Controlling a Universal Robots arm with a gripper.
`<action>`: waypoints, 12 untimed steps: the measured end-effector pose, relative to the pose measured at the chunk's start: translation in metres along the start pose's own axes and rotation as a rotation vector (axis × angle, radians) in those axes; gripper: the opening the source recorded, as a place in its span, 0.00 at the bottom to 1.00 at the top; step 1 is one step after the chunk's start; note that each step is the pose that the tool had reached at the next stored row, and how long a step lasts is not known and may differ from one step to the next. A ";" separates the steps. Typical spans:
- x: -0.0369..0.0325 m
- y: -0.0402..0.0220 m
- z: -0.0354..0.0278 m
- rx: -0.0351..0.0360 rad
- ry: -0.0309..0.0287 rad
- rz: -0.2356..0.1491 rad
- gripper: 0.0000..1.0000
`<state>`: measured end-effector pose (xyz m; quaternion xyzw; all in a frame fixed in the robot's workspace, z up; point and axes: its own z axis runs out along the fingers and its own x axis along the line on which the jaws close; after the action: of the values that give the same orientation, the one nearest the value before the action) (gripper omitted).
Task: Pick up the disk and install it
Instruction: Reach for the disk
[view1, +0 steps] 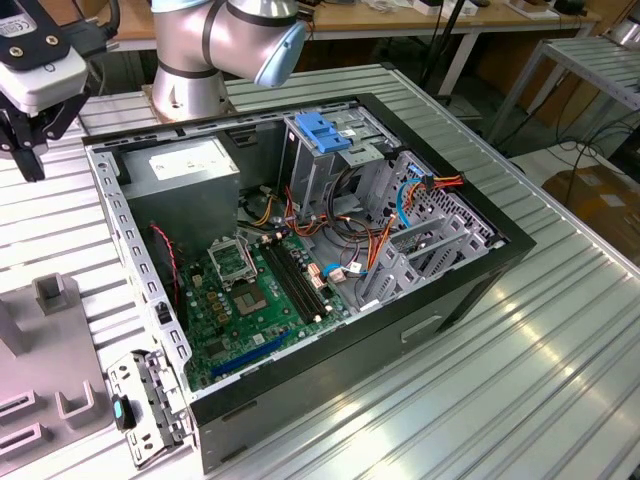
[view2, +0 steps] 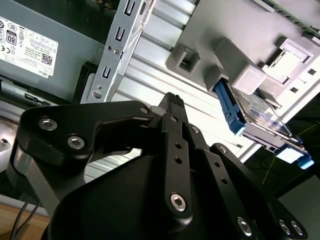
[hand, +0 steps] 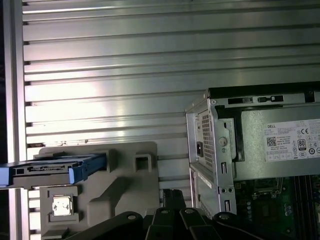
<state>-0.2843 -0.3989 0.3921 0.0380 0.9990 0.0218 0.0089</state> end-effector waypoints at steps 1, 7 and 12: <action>0.0005 0.0000 0.0000 0.0001 0.0002 0.000 0.11; 0.0047 -0.0004 0.0000 0.0001 0.0006 0.000 0.11; 0.0069 -0.0005 0.0000 0.0001 0.0011 0.000 0.11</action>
<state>-0.2912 -0.3989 0.3919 0.0380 0.9990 0.0218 0.0083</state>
